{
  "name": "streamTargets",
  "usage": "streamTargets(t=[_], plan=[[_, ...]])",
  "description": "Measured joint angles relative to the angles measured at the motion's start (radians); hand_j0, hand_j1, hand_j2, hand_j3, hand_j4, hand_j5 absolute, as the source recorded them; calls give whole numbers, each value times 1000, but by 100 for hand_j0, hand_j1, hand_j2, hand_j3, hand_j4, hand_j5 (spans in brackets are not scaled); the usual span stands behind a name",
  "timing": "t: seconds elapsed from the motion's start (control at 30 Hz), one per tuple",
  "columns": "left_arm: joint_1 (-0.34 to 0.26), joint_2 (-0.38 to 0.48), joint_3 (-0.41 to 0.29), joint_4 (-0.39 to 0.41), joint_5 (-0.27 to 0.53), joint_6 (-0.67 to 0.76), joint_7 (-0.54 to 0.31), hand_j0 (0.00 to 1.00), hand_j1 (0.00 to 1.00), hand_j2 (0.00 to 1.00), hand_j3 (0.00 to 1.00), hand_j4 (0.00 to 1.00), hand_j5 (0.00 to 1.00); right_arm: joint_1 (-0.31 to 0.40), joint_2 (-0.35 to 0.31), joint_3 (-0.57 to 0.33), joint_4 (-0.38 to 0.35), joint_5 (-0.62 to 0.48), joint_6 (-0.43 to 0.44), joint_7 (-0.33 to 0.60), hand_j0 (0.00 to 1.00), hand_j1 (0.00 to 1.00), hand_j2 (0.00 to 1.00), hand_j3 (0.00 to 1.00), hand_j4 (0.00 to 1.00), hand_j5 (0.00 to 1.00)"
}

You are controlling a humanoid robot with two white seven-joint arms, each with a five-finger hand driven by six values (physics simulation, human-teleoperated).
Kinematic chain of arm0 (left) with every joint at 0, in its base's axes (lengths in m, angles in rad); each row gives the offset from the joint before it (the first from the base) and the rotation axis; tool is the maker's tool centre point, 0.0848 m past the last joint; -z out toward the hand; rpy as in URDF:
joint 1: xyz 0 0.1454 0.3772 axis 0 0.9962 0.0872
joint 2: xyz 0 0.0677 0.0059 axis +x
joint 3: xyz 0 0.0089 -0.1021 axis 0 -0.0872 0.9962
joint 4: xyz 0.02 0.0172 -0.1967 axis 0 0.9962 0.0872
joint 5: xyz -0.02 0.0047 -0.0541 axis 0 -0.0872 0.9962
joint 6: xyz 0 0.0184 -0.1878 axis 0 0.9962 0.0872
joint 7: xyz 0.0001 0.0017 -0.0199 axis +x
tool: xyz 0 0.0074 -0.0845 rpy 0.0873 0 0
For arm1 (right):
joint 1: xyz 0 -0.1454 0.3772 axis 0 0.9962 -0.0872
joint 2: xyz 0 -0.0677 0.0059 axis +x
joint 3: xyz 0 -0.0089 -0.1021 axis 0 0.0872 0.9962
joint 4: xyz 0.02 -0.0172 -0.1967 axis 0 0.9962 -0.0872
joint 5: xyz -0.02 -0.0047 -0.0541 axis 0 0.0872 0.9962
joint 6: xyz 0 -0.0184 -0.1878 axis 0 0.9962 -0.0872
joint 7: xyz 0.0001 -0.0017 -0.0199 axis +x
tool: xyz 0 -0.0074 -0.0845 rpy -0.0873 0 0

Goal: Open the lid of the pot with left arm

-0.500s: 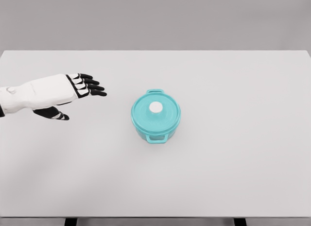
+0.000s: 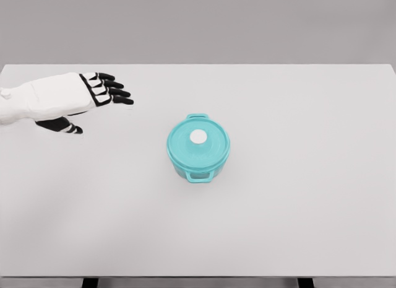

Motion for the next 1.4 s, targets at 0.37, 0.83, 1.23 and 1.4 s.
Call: streamTargets(t=[0.37, 0.83, 1.23, 1.4], plan=[[-364, 23, -425, 9, 61, 1, -8, 100, 100, 100, 100, 100, 100, 0, 0, 0, 0, 0, 0, 0, 100, 100, 100, 100, 100, 100], [-438, -163, -502, 18, 63, 0, -11, 100, 100, 100, 100, 100, 100, 2, 0, 0, 0, 0, 0, 0, 100, 100, 100, 100, 100, 100], [-430, -235, -540, 38, 8, 0, -19, 100, 100, 100, 100, 100, 100, 0, 0, 0, 0, 0, 0, 0, 100, 100, 100, 100, 100, 100], [-429, -258, -543, 63, -4, 0, -19, 100, 100, 100, 100, 100, 100, 0, 0, 0, 0, 0, 0, 0, 100, 100, 100, 100, 100, 100]])
